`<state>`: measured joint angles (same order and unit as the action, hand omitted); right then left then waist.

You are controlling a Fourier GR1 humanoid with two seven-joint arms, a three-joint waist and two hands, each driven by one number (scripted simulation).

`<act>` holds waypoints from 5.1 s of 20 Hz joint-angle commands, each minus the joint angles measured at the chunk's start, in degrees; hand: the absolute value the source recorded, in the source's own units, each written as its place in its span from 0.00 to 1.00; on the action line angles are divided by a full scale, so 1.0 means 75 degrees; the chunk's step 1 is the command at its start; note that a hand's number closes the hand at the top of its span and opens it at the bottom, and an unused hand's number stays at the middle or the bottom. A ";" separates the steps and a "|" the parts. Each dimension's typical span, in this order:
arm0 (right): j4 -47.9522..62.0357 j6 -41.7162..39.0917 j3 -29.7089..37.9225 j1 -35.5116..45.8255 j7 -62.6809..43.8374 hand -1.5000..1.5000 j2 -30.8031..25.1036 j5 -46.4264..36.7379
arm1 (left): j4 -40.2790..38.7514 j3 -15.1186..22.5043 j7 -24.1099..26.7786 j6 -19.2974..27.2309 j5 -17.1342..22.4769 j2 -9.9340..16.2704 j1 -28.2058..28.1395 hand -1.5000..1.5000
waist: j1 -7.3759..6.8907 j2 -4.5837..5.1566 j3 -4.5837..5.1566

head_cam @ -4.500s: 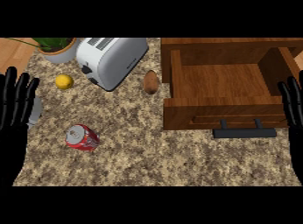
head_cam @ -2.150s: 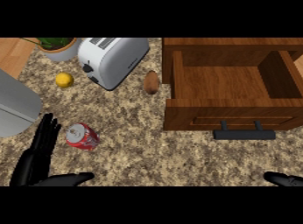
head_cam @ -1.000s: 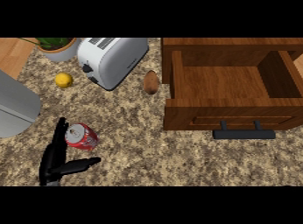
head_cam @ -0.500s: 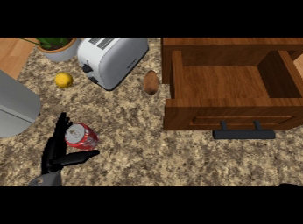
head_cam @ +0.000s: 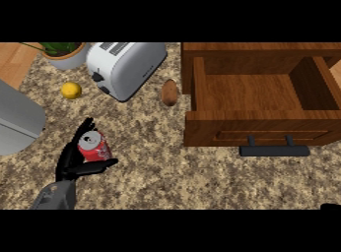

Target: Pick up the can, place it into the drawer and close the drawer

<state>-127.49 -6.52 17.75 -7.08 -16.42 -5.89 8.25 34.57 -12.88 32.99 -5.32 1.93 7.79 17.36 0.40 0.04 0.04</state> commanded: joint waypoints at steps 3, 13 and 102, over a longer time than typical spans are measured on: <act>-0.0217 0.0123 -0.0176 -0.0032 -0.0057 0.00 0.0200 -0.0287 | -0.1097 -0.0052 0.0299 -0.0475 0.0089 0.0042 0.0875 1.00 | 0.0020 0.0007 0.0000; 0.0367 -0.0019 -0.0090 0.0343 0.0319 0.00 0.0062 -0.0415 | -0.1904 -0.0295 0.0575 0.0204 0.0252 -0.0374 0.2111 1.00 | 0.0064 0.0034 0.0004; 0.0899 -0.0114 -0.1574 0.2459 0.0467 0.00 -0.1601 -0.3715 | -0.2143 0.3933 -0.4522 0.5764 0.4432 -0.1039 1.0152 0.00 | 0.0518 0.0243 -0.0022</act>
<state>-123.81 -7.65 9.16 9.60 -15.24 -16.36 -12.60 18.63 17.64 -1.69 37.58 33.44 0.00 92.62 5.09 1.88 -0.14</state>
